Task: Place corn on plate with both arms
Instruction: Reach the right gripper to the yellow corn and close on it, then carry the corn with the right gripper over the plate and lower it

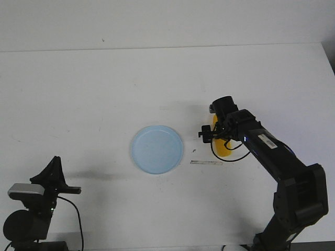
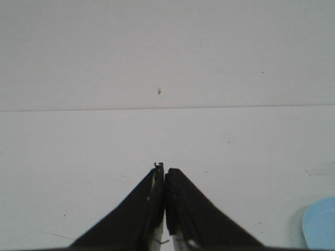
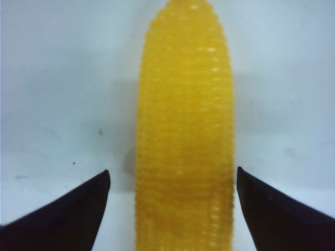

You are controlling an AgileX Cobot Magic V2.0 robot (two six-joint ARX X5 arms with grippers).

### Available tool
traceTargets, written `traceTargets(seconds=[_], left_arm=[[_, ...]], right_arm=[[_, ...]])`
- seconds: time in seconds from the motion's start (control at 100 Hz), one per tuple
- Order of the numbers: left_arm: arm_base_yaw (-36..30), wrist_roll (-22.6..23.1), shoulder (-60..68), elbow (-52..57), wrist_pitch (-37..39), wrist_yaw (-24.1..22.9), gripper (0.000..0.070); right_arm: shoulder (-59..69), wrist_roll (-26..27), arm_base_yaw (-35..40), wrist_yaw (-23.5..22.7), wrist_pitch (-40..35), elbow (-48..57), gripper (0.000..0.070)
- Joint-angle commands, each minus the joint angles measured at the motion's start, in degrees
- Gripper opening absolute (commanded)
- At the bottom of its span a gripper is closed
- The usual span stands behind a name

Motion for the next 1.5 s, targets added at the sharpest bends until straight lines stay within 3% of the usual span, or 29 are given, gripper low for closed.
traceTargets(seconds=[0.0,0.11,0.55,0.66,0.85,0.94,1.2,1.49], left_arm=[[0.09,0.46,-0.09,0.52,0.87,-0.13,0.0004],[0.09,0.46,-0.09,0.52,0.87,-0.13,0.0004],[0.09,0.46,-0.09,0.52,0.87,-0.13,0.0004],[0.09,0.46,-0.09,0.52,0.87,-0.13,0.0004],[0.09,0.46,-0.09,0.52,0.87,-0.13,0.0004],[0.09,0.46,-0.09,0.52,0.87,-0.13,0.0004],[0.09,0.46,-0.09,0.52,0.87,-0.15,0.0004],[0.09,0.46,-0.09,0.52,0.87,-0.13,0.0004]], right_arm=[[1.86,0.31,0.20,0.02,0.24,1.20,0.0456],[1.90,0.33,0.20,0.02,0.48,1.20,0.0322],[0.42,0.33,0.17,-1.62,-1.38,5.27,0.0322],[-0.20,0.31,2.19,-7.17,-0.66,7.26,0.0322],[-0.15,-2.27,7.39,-22.56,2.78,7.56,0.0322],[-0.15,-2.32,10.69,-25.99,4.63,7.54,0.0322],[1.05,-2.27,18.69,-25.90,6.21,7.50,0.0323],[5.14,-1.97,21.42,-25.03,6.69,7.50,0.0325]])
